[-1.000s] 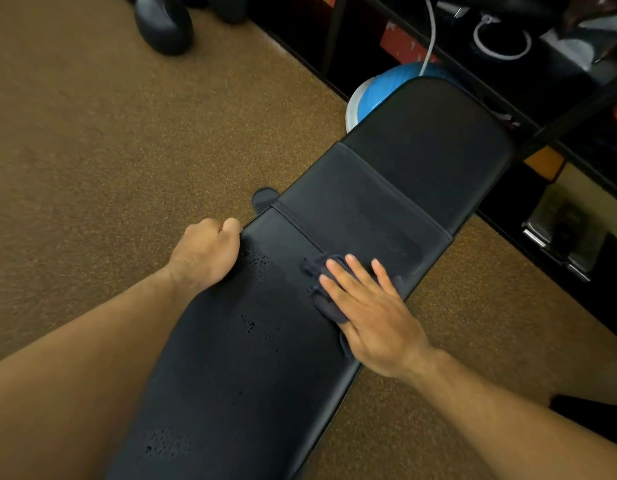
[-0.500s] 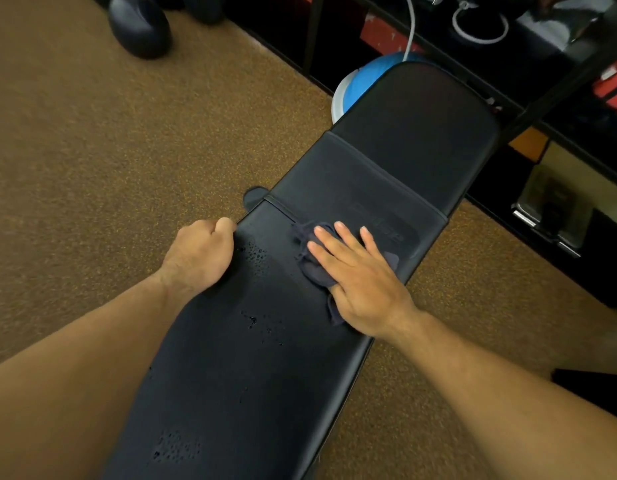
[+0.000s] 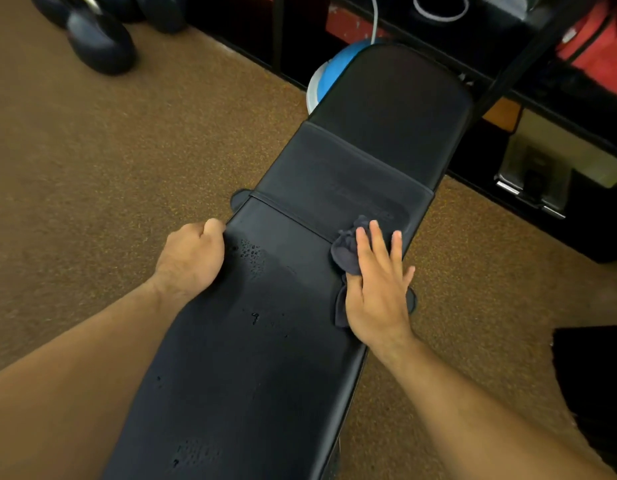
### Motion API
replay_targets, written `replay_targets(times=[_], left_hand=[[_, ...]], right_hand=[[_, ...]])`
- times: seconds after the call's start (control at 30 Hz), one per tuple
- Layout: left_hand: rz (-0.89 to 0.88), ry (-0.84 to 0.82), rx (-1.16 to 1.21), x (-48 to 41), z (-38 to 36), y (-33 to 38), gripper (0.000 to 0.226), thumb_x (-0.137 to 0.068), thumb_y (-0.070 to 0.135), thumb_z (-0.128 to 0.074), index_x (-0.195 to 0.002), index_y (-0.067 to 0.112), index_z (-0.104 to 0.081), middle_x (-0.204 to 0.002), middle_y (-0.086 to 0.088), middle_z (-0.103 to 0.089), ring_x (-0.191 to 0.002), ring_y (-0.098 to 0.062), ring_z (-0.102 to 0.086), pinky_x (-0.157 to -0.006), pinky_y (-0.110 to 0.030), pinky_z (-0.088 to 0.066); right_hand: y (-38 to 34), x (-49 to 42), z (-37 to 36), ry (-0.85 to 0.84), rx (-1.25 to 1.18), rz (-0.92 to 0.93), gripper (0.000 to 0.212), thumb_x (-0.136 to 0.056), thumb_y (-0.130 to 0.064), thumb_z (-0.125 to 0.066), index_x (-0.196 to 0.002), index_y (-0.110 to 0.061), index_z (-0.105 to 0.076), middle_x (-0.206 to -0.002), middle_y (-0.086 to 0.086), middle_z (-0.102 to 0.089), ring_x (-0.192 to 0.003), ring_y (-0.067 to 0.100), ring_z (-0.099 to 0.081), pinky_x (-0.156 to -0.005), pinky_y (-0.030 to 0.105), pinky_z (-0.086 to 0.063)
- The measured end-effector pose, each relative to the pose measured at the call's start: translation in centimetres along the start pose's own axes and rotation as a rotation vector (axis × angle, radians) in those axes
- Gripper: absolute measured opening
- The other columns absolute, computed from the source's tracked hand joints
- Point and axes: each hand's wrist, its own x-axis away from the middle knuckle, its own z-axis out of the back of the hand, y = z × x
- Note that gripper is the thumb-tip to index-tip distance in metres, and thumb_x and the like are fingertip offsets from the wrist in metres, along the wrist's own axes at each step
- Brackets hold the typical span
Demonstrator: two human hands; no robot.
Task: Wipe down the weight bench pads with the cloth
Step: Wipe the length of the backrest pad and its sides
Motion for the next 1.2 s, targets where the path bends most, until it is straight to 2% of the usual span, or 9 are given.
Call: replay_targets(times=[0.1, 0.27, 0.4, 0.47, 0.63, 0.73, 0.9, 1.1, 1.2], left_hand=[[0.006, 0.011, 0.013, 0.0, -0.1, -0.2, 0.045, -0.099, 0.035, -0.034, -0.12, 0.007, -0.062, -0.126, -0.016, -0.055, -0.098, -0.024, -0.042, -0.088, -0.036, -0.031], [0.026, 0.005, 0.012, 0.0, 0.0, -0.2, 0.048, -0.098, 0.037, -0.035, -0.12, 0.002, -0.06, -0.131, -0.021, -0.053, -0.116, -0.035, -0.048, -0.094, -0.039, -0.034], [0.03, 0.012, 0.027, 0.0, -0.1, -0.4, 0.048, -0.097, 0.037, -0.036, -0.116, 0.001, -0.061, -0.127, -0.022, -0.055, -0.106, -0.032, -0.048, -0.091, -0.039, -0.034], [0.042, 0.011, 0.034, 0.0, -0.2, -0.4, 0.05, -0.097, 0.038, -0.036, -0.119, -0.001, -0.06, -0.129, -0.022, -0.054, -0.11, -0.034, -0.048, -0.092, -0.039, -0.034], [0.03, 0.025, 0.037, -0.1, -0.3, -0.4, 0.052, -0.097, 0.038, -0.037, -0.124, -0.001, -0.059, -0.134, -0.023, -0.053, -0.121, -0.037, -0.047, -0.099, -0.04, -0.034], [0.024, 0.02, 0.044, -0.1, -0.4, -0.7, 0.053, -0.096, 0.04, -0.037, -0.122, -0.001, -0.059, -0.13, -0.021, -0.055, -0.116, -0.036, -0.049, -0.098, -0.041, -0.036], [0.024, 0.012, 0.051, -0.1, -0.2, -0.8, 0.054, -0.094, 0.041, -0.038, -0.12, 0.0, -0.06, -0.128, -0.021, -0.056, -0.115, -0.037, -0.051, -0.099, -0.043, -0.037], [0.021, 0.015, 0.043, 0.2, -0.3, -0.4, 0.052, -0.096, 0.037, -0.036, -0.122, -0.003, -0.057, -0.131, -0.023, -0.053, -0.118, -0.039, -0.048, -0.1, -0.043, -0.035], [0.006, 0.039, 0.037, 0.4, -0.4, -0.2, 0.05, -0.098, 0.034, -0.036, -0.123, -0.004, -0.055, -0.132, -0.024, -0.052, -0.119, -0.038, -0.047, -0.099, -0.041, -0.035]], right_hand=[[-0.2, 0.9, -0.4, 0.025, -0.107, -0.045, 0.062, -0.1, -0.011, -0.039, -0.155, -0.028, -0.014, -0.159, -0.022, 0.007, -0.145, 0.009, 0.023, -0.117, 0.059, 0.002], [-0.8, 6.9, -2.1, 0.093, -0.292, -0.168, 0.06, -0.103, -0.013, -0.042, -0.153, -0.032, -0.014, -0.156, -0.03, 0.009, -0.144, -0.004, 0.015, -0.121, 0.03, -0.004], [-1.8, 10.2, -2.9, 0.129, -0.394, -0.273, 0.064, -0.1, -0.006, -0.043, -0.154, -0.028, -0.016, -0.159, -0.024, 0.004, -0.13, -0.028, 0.008, -0.103, -0.003, -0.005], [-1.7, 8.8, -2.6, 0.165, -0.43, -0.339, 0.065, -0.101, -0.008, -0.042, -0.154, -0.031, -0.012, -0.162, -0.017, 0.0, -0.13, -0.026, 0.006, -0.097, -0.007, -0.001], [-1.3, 3.8, -1.6, 0.253, -0.419, -0.433, 0.06, -0.104, -0.023, -0.04, -0.156, -0.024, -0.01, -0.163, -0.005, -0.009, -0.147, 0.009, -0.009, -0.097, -0.002, -0.001], [-1.4, 5.0, -2.1, 0.258, -0.457, -0.442, 0.059, -0.104, -0.023, -0.04, -0.156, -0.026, -0.012, -0.162, -0.009, -0.013, -0.147, 0.006, -0.01, -0.104, 0.005, -0.005], [-2.1, 9.8, -3.5, 0.244, -0.479, -0.491, 0.057, -0.103, -0.018, -0.041, -0.155, -0.024, -0.019, -0.158, -0.01, -0.024, -0.138, -0.004, -0.016, -0.101, -0.002, -0.005], [-1.2, 5.7, -2.4, 0.315, -0.55, -0.604, 0.05, -0.104, -0.031, -0.038, -0.153, -0.024, -0.027, -0.15, 0.003, -0.042, -0.137, 0.023, -0.038, -0.113, 0.032, -0.029], [-0.8, 3.2, -1.8, 0.347, -0.563, -0.614, 0.051, -0.105, -0.036, -0.034, -0.153, -0.022, -0.026, -0.15, 0.007, -0.042, -0.138, 0.026, -0.037, -0.113, 0.034, -0.029]])
